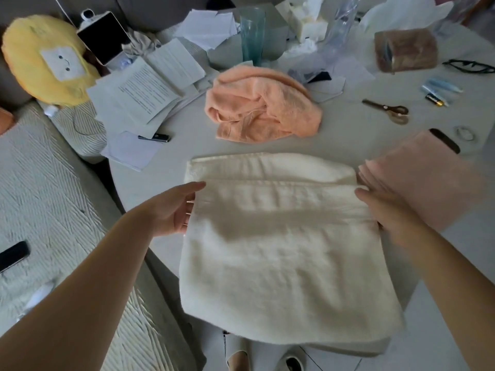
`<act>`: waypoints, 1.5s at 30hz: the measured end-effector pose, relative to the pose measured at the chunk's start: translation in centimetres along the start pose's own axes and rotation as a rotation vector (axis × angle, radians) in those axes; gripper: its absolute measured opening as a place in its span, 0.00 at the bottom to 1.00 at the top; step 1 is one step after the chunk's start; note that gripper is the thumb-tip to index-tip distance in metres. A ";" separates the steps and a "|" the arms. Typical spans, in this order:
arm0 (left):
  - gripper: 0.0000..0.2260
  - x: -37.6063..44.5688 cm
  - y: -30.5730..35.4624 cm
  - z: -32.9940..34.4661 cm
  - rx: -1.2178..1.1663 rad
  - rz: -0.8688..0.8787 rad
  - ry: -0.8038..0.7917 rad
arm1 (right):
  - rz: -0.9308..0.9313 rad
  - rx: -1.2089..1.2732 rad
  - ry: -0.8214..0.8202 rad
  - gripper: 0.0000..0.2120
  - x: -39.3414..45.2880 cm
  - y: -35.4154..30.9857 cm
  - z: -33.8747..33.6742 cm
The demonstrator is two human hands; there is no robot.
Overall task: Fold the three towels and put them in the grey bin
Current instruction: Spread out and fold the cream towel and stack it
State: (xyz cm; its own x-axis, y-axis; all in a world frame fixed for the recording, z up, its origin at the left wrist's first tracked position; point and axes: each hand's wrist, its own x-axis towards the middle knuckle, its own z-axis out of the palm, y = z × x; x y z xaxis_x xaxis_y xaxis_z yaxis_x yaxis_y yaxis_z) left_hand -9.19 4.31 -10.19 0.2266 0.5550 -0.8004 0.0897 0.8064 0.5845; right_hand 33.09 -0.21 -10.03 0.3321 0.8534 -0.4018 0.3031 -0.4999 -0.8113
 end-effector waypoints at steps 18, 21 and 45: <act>0.09 4.5 3.9 1.4 0.077 0.494 0.377 | -0.259 -0.147 0.132 0.04 6.1 -0.9 3.7; 0.10 3.8 3.0 1.3 0.113 0.462 0.404 | -0.281 -0.240 0.213 0.10 5.3 -0.6 3.5; 0.05 6.2 4.5 0.4 0.295 0.553 0.802 | -0.397 -0.103 0.174 0.06 6.5 -3.2 3.0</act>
State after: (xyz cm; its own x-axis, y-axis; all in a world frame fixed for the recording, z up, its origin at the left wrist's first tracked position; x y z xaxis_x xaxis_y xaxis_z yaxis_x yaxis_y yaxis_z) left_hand -6.94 11.32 -12.49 -0.3984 0.8956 -0.1981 0.4300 0.3731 0.8221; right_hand 31.64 7.40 -11.28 0.3143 0.9492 0.0172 0.5219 -0.1576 -0.8384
